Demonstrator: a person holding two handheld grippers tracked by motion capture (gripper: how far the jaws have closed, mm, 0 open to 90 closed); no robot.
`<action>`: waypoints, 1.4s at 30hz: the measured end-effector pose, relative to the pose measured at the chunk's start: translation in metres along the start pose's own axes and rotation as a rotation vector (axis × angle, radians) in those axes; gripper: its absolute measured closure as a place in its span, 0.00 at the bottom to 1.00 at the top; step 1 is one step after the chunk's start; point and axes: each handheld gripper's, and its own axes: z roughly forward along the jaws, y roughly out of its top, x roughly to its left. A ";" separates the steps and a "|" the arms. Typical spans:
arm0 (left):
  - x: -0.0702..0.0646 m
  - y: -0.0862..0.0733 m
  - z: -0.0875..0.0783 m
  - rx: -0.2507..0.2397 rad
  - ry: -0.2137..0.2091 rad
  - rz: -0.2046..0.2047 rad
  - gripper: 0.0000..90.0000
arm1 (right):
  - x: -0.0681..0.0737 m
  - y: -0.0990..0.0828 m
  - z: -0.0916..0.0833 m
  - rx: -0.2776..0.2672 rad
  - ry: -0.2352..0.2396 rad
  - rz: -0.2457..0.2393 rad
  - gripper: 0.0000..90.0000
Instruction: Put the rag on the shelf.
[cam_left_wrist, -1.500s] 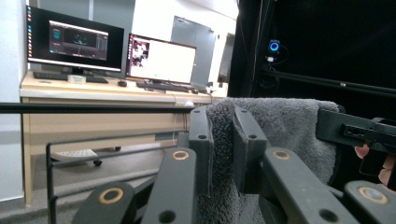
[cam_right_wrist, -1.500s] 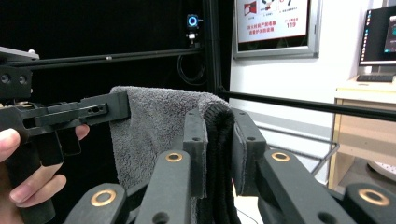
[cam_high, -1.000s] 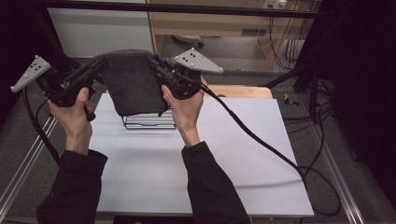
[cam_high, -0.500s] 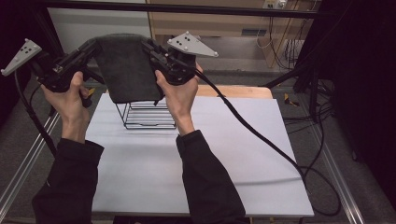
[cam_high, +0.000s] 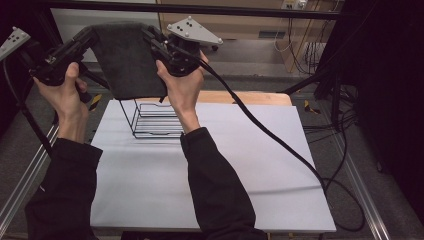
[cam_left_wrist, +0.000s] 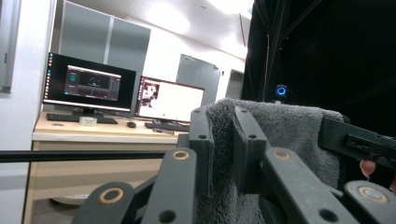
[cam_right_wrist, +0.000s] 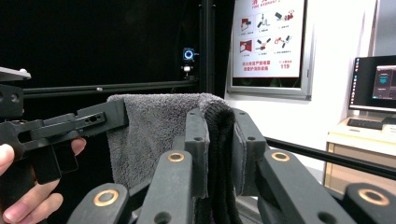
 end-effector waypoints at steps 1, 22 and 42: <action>0.002 0.001 0.001 0.000 0.000 -0.003 0.89 | 0.000 0.001 0.002 0.000 -0.001 -0.004 0.88; 0.015 0.019 0.040 0.010 0.002 -0.037 0.89 | -0.020 0.023 0.024 -0.026 -0.044 -0.038 0.88; 0.038 0.005 0.065 0.102 0.059 -0.005 0.89 | -0.045 0.005 0.051 0.037 -0.077 -0.055 0.89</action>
